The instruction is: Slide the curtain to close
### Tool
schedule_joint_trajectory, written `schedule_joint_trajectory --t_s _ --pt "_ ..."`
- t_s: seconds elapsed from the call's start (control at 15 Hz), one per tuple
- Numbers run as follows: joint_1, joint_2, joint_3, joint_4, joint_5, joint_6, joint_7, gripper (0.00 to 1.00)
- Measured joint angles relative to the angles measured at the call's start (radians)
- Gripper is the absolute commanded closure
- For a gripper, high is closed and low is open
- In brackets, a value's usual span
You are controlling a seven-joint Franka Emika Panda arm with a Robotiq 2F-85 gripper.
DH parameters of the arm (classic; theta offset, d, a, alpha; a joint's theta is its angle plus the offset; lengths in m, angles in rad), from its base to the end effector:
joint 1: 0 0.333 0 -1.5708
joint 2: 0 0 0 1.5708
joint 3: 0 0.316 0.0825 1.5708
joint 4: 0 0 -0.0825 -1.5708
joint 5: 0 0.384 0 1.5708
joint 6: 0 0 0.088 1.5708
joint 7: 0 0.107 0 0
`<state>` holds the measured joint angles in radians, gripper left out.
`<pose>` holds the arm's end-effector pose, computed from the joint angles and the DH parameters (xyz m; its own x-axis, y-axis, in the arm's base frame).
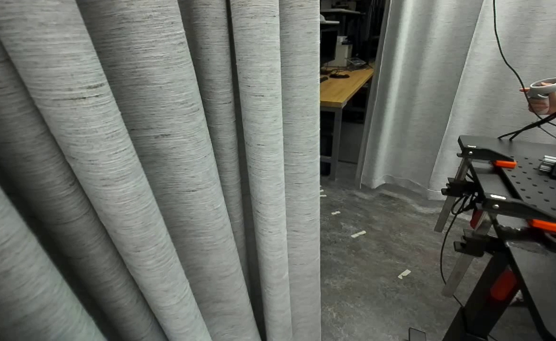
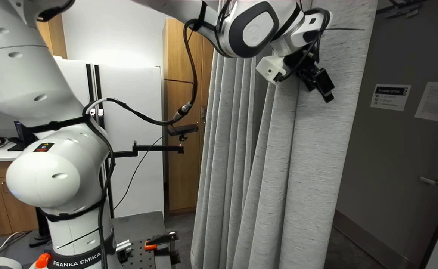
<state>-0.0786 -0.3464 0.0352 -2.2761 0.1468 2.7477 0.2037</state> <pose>0.4963 -0.0254 0.5912 0.6404 -0.3538 0.6817 -0.2307 -0.9352 -0.2686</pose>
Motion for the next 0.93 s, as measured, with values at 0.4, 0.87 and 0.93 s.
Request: schedule_joint_trajectory --t_s 0.4,0.87,0.93 --pt "-0.002 0.080 0.099 0.023 -0.195 -0.049 0.081 0.00" --pt "-0.002 0.089 0.173 0.026 -0.364 -0.096 0.150 0.00" --pt "-0.003 0.089 0.173 0.032 -0.376 -0.097 0.157 0.00"
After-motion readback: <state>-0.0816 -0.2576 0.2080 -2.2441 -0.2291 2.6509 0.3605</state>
